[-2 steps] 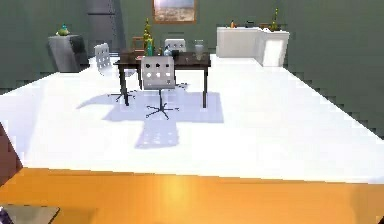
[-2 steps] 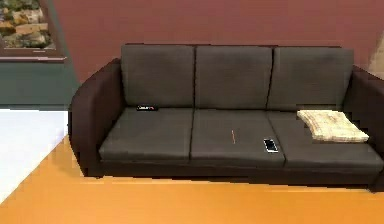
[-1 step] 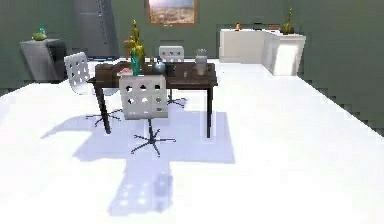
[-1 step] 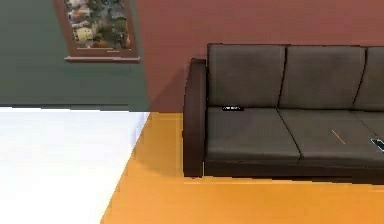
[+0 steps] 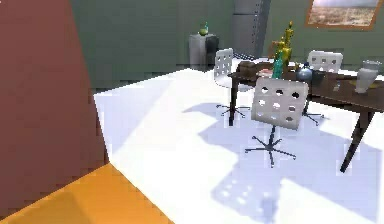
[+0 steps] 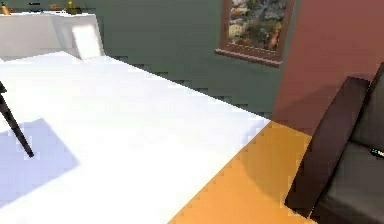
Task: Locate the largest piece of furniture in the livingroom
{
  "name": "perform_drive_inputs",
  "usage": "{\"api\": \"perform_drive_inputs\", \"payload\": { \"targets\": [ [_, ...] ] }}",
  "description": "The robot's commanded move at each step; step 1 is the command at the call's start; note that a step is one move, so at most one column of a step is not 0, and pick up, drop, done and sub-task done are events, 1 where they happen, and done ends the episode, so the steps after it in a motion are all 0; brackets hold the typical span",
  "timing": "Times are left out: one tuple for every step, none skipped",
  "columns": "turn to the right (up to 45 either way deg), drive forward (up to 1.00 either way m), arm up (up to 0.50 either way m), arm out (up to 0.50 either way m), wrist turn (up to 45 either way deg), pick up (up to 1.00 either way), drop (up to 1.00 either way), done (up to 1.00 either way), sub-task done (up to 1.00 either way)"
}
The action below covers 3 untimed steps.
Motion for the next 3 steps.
{"api": "perform_drive_inputs", "payload": {
  "targets": [
    [0.0, 0.45, 0.0, 0.0, 0.0, 0.0, 0.0, 0.0, 0.0],
    [-45.0, 0.0, 0.0, 0.0, 0.0, 0.0, 0.0, 0.0, 0.0],
    [0.0, 0.65, 0.0, 0.0, 0.0, 0.0, 0.0, 0.0, 0.0]
  ]
}}
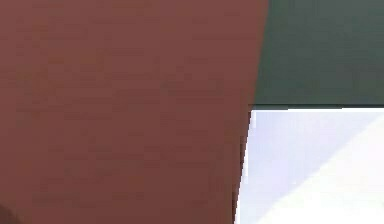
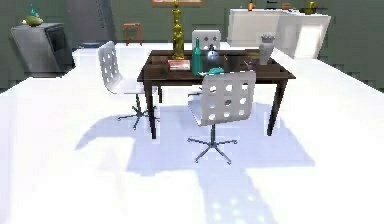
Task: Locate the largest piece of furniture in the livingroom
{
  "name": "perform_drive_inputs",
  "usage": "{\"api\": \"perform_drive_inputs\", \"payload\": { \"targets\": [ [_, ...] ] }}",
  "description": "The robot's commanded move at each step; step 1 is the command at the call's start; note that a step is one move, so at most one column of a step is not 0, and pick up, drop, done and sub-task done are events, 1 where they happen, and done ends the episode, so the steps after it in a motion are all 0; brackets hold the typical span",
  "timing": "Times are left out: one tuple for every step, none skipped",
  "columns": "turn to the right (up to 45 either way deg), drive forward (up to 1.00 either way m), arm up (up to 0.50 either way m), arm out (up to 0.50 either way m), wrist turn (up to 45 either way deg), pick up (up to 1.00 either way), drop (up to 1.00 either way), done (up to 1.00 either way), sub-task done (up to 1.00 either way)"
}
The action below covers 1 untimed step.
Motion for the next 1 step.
{"api": "perform_drive_inputs", "payload": {
  "targets": [
    [-45.0, 0.0, 0.0, 0.0, 0.0, 0.0, 0.0, 0.0, 0.0]
  ]
}}
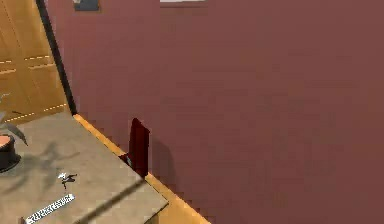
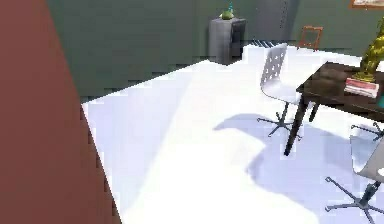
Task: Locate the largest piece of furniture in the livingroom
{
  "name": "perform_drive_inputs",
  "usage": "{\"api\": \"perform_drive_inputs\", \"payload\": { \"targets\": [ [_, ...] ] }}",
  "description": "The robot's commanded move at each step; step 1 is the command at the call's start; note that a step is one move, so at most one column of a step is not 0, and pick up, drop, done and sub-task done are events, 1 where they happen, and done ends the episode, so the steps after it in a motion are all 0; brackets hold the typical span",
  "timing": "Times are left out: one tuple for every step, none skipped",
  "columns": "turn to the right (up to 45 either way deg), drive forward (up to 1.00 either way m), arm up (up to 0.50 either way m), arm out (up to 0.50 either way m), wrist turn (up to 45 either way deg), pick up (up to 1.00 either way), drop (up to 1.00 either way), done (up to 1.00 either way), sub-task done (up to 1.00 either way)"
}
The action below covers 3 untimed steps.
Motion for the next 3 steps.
{"api": "perform_drive_inputs", "payload": {
  "targets": [
    [-45.0, 0.0, 0.0, 0.0, 0.0, 0.0, 0.0, 0.0, 0.0],
    [-45.0, 0.0, 0.0, 0.0, 0.0, 0.0, 0.0, 0.0, 0.0],
    [-45.0, 0.0, 0.0, 0.0, 0.0, 0.0, 0.0, 0.0, 0.0]
  ]
}}
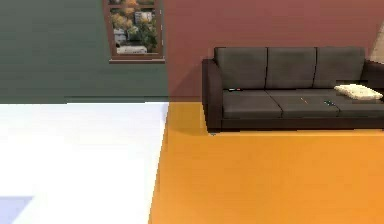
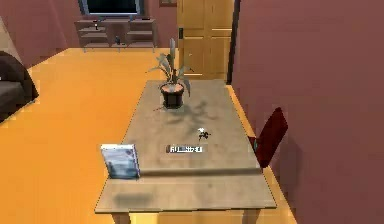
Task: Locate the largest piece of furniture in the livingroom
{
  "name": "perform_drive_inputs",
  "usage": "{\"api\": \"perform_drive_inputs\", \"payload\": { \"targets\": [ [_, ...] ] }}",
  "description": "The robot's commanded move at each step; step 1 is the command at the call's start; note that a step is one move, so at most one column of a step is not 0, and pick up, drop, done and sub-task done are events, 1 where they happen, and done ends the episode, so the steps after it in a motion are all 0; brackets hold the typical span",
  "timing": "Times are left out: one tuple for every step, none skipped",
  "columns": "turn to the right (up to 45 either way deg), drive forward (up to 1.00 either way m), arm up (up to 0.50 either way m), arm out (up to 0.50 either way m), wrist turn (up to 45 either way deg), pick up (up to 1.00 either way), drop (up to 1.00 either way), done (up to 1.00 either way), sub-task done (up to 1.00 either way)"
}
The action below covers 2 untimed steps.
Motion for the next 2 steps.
{"api": "perform_drive_inputs", "payload": {
  "targets": [
    [0.0, 0.6, 0.0, 0.0, 0.0, 0.0, 0.0, 0.0, 0.0],
    [6.0, 0.0, 0.0, 0.0, 0.0, 0.0, 0.0, 0.0, 0.0]
  ]
}}
